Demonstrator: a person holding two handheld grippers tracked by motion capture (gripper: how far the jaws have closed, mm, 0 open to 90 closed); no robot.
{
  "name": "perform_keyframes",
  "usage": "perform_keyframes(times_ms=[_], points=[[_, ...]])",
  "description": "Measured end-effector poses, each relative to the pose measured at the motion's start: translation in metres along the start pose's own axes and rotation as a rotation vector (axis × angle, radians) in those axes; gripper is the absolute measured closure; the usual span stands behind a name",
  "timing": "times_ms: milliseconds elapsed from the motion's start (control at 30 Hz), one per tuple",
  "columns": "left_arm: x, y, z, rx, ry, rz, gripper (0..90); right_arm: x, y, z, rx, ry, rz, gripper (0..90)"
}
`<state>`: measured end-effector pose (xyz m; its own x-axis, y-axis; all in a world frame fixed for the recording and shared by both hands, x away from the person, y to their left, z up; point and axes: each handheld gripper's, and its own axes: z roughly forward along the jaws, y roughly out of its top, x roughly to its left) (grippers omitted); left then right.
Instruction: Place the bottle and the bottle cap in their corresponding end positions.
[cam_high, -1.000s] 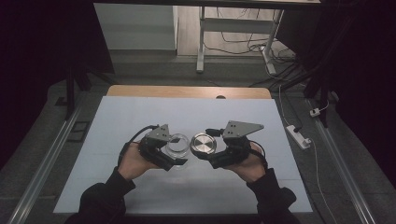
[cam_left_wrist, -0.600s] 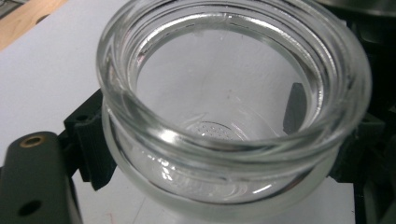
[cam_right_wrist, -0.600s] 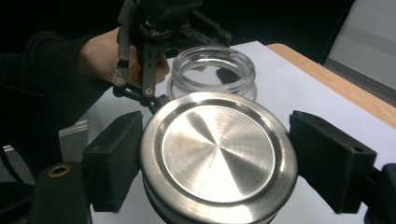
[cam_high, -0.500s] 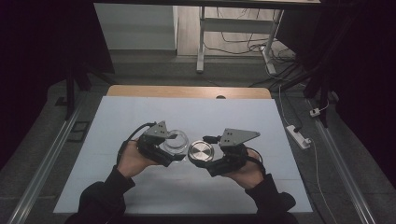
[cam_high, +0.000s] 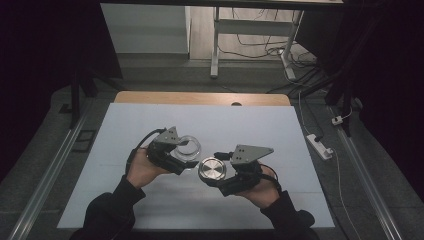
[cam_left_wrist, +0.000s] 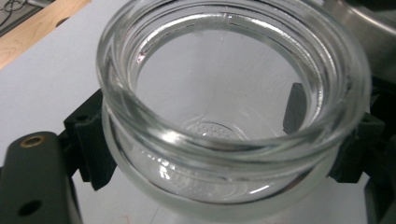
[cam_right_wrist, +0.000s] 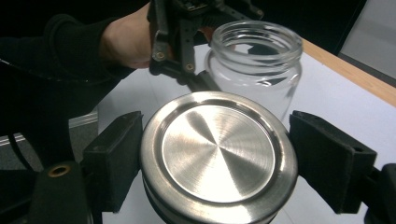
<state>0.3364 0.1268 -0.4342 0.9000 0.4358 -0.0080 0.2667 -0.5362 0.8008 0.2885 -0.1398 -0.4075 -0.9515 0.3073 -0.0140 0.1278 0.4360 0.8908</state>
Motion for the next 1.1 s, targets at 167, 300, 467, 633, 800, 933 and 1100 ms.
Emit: perform_keyframes(times_ms=[167, 300, 467, 633, 800, 933, 1100], points=[[0.002, 0.001, 0.002, -0.001, 0.005, -0.002, 15.3, 0.003, -0.005, 0.002, -0.001, 0.01, -0.005, 19.6], [0.003, 0.004, 0.005, -0.01, 0.009, -0.011, 15.3, 0.006, -0.008, 0.004, 0.001, 0.012, -0.009, 19.6], [0.003, 0.007, 0.01, -0.005, 0.01, -0.006, 15.3, 0.009, -0.013, 0.006, 0.001, 0.016, -0.011, 19.6], [0.005, 0.011, 0.016, -0.006, 0.011, 0.0, 15.3, 0.011, -0.021, 0.01, 0.011, 0.027, -0.02, 19.5], [0.008, 0.014, 0.023, -0.007, 0.014, 0.003, 15.3, 0.014, -0.028, 0.014, 0.011, 0.03, -0.018, 19.6], [0.01, 0.014, 0.03, -0.012, 0.016, -0.005, 15.3, 0.017, -0.033, 0.018, 0.014, 0.043, -0.016, 19.6], [0.013, 0.014, 0.038, -0.012, 0.021, -0.01, 15.3, 0.018, -0.038, 0.024, 0.024, 0.049, -0.018, 19.6]])
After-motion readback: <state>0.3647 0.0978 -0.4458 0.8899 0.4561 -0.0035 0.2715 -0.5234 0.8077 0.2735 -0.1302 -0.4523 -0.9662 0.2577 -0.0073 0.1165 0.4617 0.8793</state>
